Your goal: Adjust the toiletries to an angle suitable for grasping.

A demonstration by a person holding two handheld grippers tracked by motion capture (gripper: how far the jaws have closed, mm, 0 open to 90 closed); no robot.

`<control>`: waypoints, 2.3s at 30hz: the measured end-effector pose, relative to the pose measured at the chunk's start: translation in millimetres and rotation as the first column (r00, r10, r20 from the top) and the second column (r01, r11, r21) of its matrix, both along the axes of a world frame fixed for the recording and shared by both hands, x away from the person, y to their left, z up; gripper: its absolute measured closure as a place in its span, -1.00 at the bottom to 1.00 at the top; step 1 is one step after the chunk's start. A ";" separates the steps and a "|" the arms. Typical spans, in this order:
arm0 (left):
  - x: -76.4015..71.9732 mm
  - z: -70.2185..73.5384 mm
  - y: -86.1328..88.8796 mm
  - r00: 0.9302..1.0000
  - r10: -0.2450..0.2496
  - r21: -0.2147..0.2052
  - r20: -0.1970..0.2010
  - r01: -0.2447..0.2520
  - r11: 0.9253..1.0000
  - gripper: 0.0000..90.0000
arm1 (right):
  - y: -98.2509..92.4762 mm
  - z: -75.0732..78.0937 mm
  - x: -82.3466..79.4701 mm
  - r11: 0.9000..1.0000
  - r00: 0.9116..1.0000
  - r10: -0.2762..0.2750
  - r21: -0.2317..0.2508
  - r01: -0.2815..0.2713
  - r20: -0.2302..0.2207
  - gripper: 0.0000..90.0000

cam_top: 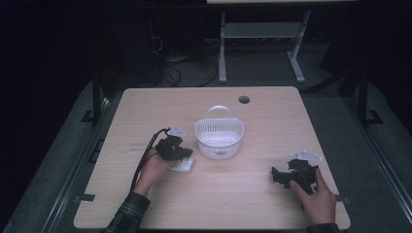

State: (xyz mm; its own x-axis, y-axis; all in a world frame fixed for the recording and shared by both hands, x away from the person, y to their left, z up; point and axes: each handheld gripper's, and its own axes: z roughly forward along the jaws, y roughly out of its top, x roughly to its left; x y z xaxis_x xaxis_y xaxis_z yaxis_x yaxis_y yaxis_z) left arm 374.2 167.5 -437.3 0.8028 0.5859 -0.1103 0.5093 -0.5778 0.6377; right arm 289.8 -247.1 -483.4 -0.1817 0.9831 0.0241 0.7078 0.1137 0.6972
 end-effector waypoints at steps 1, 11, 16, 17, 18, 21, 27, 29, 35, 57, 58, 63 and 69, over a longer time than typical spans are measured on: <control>-2.1 -0.1 0.0 1.000 0.005 -0.006 -0.001 -0.005 1.000 1.00 | 0.0 0.0 0.0 1.000 1.000 0.000 0.000 0.000 0.000 -1.00; -17.9 0.5 6.4 1.000 -0.021 0.004 -0.006 0.021 1.000 1.00 | 0.0 0.0 0.0 1.000 1.000 0.000 0.000 0.000 0.000 -1.00; -25.2 -0.6 9.9 1.000 -0.019 -0.010 -0.010 0.019 1.000 1.00 | 0.0 0.0 0.0 1.000 1.000 0.000 0.000 0.000 0.000 -1.00; -26.4 -0.7 10.5 1.000 -0.018 -0.014 -0.010 0.018 1.000 1.00 | 0.0 0.0 0.0 1.000 1.000 0.000 0.000 0.000 0.000 -1.00; -28.3 -0.6 12.2 1.000 -0.024 -0.010 -0.010 0.024 1.000 1.00 | 0.0 0.0 0.0 1.000 1.000 0.000 0.000 0.000 0.000 -1.00; -33.5 -0.8 15.8 1.000 -0.021 -0.015 -0.008 0.021 1.000 1.00 | 0.0 0.0 0.0 1.000 1.000 0.000 0.000 0.000 0.000 -1.00; -43.0 -0.3 24.5 1.000 -0.022 -0.030 -0.014 0.022 0.999 1.00 | 0.0 0.0 0.0 1.000 1.000 0.000 0.000 0.000 0.000 -1.00; -46.7 -0.6 26.7 1.000 -0.019 -0.043 -0.016 0.018 0.999 1.00 | 0.0 0.0 0.0 1.000 1.000 0.000 0.000 0.000 0.000 -1.00; -57.9 0.4 33.2 1.000 -0.024 -0.044 -0.015 0.023 0.999 1.00 | 0.0 0.0 0.0 1.000 1.000 0.000 0.000 0.000 0.000 -1.00; -82.7 4.5 55.7 1.000 -0.007 -0.079 -0.005 0.007 0.997 0.99 | 0.0 0.0 0.0 1.000 1.000 0.000 0.001 0.000 0.000 -1.00; -82.7 4.5 55.7 1.000 -0.007 -0.079 -0.005 0.007 0.997 0.99 | 0.0 0.0 0.0 1.000 1.000 0.000 0.001 0.000 0.000 -1.00; -81.5 14.4 67.6 0.999 0.019 -0.101 0.026 -0.017 0.995 0.99 | 0.1 0.0 0.0 1.000 1.000 0.000 0.001 0.000 0.000 -1.00; -78.1 19.3 89.4 0.996 0.060 -0.091 0.059 -0.054 0.994 0.99 | 0.0 0.0 0.0 1.000 1.000 0.000 0.000 0.000 0.000 -1.00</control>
